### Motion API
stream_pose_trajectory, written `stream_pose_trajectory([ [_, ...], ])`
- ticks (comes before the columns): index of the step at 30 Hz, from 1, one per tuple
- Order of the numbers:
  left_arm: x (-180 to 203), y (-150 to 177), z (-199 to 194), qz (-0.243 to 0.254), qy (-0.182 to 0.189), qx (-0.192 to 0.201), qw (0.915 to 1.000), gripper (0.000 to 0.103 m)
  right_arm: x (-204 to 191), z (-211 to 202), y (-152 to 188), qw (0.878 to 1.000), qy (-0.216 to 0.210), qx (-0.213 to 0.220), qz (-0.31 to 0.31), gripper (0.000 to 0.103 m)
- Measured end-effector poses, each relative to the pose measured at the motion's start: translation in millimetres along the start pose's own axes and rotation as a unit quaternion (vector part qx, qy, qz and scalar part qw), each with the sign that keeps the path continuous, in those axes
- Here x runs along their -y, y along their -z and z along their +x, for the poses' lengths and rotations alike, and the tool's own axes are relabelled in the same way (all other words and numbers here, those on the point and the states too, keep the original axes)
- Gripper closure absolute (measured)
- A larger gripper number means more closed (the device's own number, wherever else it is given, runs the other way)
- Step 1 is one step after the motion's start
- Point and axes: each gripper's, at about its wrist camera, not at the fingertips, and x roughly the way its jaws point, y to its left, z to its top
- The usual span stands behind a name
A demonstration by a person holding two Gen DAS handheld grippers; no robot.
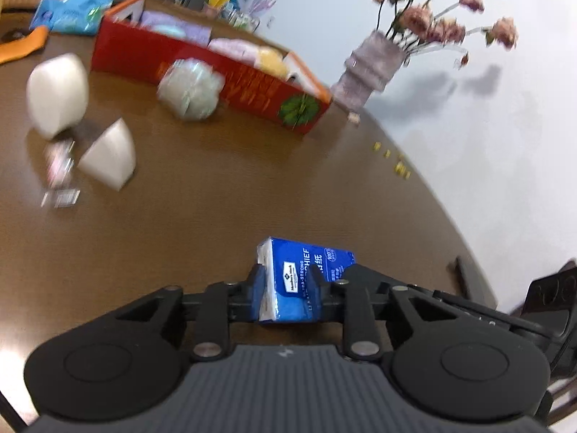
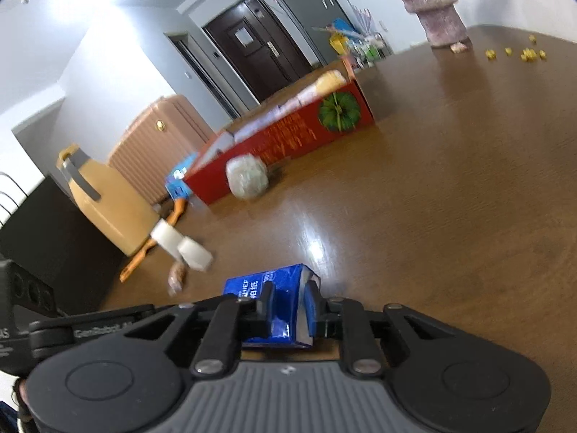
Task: Organize soft objects
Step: 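Carry the blue tissue box with the left tool and release it in the box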
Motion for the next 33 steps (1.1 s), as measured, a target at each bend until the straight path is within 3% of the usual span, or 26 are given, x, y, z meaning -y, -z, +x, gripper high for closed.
stream_pose_trajectory([
  [4,18,-63,12,0.029,0.032,0.054,0.9976,0.078,-17,7,-65,0.996,0.014,0.064,-0.068,0.086],
  [7,18,-122,41,0.012,0.056,0.061,0.9965,0.077,-20,34,-126,0.991,0.034,0.093,-0.095,0.087],
  [10,11,-182,78,-0.005,0.055,0.058,0.9968,0.077,-21,79,-178,0.987,0.062,0.091,-0.120,0.086],
  [14,-9,-226,133,-0.035,0.031,0.030,0.9985,0.079,-5,142,-217,0.989,0.089,0.054,-0.105,0.086],
  [18,-25,-232,172,-0.042,0.009,-0.005,0.9991,0.079,10,179,-222,0.989,0.112,0.025,-0.099,0.086],
  [19,-28,-231,177,-0.044,0.004,-0.009,0.9990,0.079,11,184,-219,0.989,0.114,0.016,-0.096,0.082],
  [21,-31,-228,181,-0.042,0.003,-0.010,0.9991,0.078,13,189,-210,0.987,0.120,0.011,-0.103,0.075],
  [24,-30,-225,182,-0.021,-0.011,-0.010,0.9997,0.076,11,192,-204,0.984,0.135,0.013,-0.117,0.075],
  [29,-19,-229,147,0.010,-0.022,0.015,0.9996,0.074,1,168,-213,0.984,0.126,0.031,-0.119,0.075],
  [33,-5,-229,96,0.051,-0.047,0.051,0.9962,0.062,-13,134,-222,0.984,0.116,0.048,-0.126,0.071],
])
